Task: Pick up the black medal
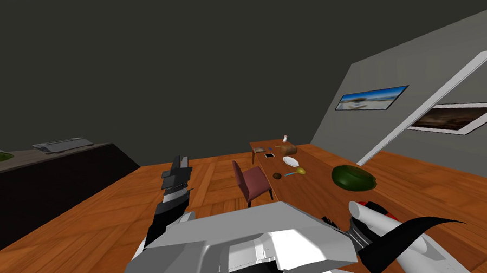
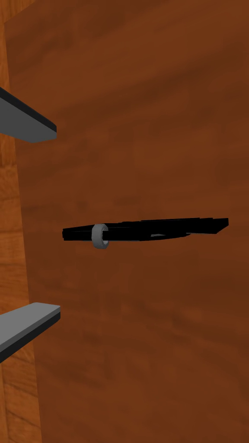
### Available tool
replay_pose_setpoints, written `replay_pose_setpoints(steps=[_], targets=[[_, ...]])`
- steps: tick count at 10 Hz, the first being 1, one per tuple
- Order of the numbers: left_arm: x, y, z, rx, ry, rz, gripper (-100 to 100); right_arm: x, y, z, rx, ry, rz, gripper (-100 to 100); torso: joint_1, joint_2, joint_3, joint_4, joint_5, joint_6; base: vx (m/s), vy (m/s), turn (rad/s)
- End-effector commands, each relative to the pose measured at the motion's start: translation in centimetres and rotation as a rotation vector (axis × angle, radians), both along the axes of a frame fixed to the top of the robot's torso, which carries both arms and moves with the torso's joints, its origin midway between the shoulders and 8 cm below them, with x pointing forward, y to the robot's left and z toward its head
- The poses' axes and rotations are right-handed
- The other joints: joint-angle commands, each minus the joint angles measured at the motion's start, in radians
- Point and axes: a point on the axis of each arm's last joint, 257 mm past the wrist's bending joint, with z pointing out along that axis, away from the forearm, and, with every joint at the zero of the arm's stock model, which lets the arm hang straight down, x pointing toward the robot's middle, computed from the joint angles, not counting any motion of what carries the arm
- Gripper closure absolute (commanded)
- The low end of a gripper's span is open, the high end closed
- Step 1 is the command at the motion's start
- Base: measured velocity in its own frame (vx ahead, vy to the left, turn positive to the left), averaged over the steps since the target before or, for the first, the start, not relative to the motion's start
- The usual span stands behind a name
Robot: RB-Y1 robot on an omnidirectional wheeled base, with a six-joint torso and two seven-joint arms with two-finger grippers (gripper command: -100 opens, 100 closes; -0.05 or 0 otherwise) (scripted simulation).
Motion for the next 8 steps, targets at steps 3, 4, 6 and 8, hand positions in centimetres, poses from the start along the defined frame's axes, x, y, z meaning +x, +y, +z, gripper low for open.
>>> replay_pose_setpoints(steps=[3, 4, 6, 8], targets=[[0.00, 0.00, 0.00, 0.000, 0.000, 0.000, 0, -0.01, 0.00, 0.00, 0.000, 0.000, 0.000, -100, -0.001, 0.000, 0.000, 0.000, 0.000, 0.000, -0.001, -0.005, 0.013], [0.00, 0.00, 0.00, 0.000, 0.000, 0.000, 0, -0.01, 0.00, 0.00, 0.000, 0.000, 0.000, -100, -0.001, 0.000, 0.000, 0.000, 0.000, 0.000, 0.001, 0.009, -0.026], [0.00, 0.00, 0.00, 0.000, 0.000, 0.000, 0, 0.04, 0.04, -0.01, 0.002, 0.001, -0.010, -100, -0.001, 0.000, 0.000, 0.000, 0.000, 0.000, -0.001, -0.010, 0.028], [0.00, 0.00, 0.00, 0.000, 0.000, 0.000, 0, 0.04, 0.04, -0.01, 0.002, 0.001, -0.010, -100, -0.001, 0.000, 0.000, 0.000, 0.000, 0.000, 0.000, -0.004, 0.011]])
